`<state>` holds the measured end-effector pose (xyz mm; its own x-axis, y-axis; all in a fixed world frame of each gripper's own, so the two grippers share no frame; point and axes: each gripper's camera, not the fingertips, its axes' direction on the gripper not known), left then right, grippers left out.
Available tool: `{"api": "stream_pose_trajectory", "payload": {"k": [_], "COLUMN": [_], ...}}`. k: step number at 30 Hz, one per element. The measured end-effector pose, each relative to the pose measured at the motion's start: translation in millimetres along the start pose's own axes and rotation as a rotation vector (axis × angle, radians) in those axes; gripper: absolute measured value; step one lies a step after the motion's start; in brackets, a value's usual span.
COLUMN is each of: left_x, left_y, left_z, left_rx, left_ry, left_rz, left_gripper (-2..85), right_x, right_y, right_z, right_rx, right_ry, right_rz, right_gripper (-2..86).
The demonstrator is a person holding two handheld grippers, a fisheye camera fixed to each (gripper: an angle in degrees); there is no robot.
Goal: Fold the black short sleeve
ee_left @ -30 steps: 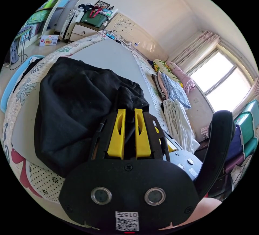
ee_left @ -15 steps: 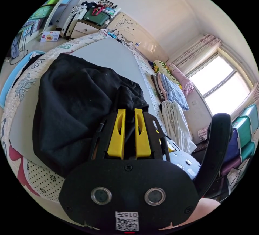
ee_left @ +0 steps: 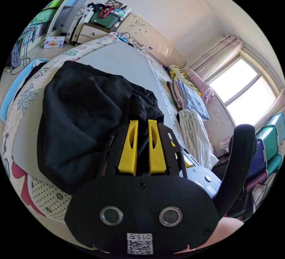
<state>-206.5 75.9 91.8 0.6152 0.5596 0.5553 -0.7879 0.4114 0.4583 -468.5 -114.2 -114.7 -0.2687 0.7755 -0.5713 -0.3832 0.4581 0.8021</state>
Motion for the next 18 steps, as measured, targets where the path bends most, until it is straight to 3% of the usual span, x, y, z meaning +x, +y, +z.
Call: {"api": "stream_pose_trajectory", "payload": {"k": [18], "left_x": [2.5], "left_y": [4.9], "left_z": [9.2], "left_rx": [-0.002], "left_ry": [-0.007], "left_rz": [-0.003], "left_gripper": [6.1], "right_x": [-2.6], "right_y": [-2.7], "right_z": [1.2], "right_rx": [0.003], "right_ry": [-0.012], "right_rz": [0.007], "right_gripper": [3.1]}}
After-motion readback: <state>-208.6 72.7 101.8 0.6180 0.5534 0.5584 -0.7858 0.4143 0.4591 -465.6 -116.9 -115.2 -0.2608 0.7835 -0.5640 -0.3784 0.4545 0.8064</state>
